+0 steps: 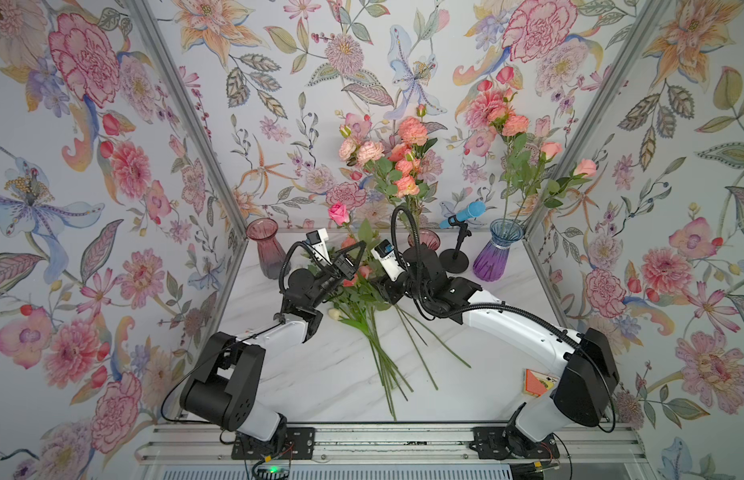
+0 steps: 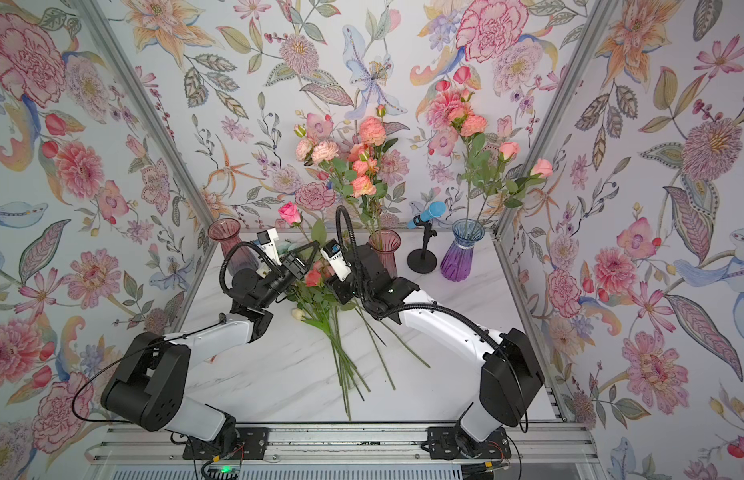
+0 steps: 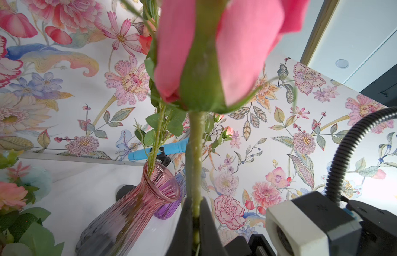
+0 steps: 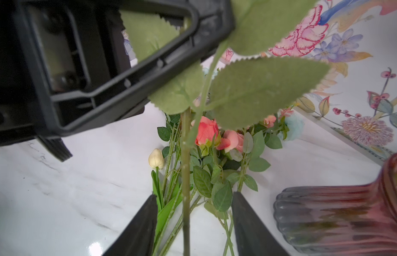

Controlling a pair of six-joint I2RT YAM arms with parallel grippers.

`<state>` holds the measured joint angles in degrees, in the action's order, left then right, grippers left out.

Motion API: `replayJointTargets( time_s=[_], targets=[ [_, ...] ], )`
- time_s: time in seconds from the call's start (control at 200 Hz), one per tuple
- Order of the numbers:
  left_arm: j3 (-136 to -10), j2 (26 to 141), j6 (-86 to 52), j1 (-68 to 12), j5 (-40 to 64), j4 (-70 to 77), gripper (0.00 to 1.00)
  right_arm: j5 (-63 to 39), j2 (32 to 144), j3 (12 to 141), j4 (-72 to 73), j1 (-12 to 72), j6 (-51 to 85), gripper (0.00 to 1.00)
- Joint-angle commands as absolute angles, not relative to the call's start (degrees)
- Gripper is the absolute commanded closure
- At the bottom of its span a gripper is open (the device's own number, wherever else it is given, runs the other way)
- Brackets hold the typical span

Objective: Place the pink flowers into the vase
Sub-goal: Place the flower in the vase.

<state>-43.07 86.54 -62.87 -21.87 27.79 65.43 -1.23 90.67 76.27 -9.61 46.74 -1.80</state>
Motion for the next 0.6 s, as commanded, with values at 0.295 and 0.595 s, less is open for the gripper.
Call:
replayJointTargets(
  time_s=[0.295, 0.595],
  targets=[
    [-44.0, 73.7, -38.9, -24.5, 13.9, 48.8, 1.0, 1.0, 84.8, 73.8, -8.3, 47.0, -1.9, 0.21],
    [-44.6, 73.1, -38.8, -26.1, 14.4, 48.2, 1.0, -2.1, 88.4, 79.2, -7.4, 48.6, -1.7, 0.3]
  ],
)
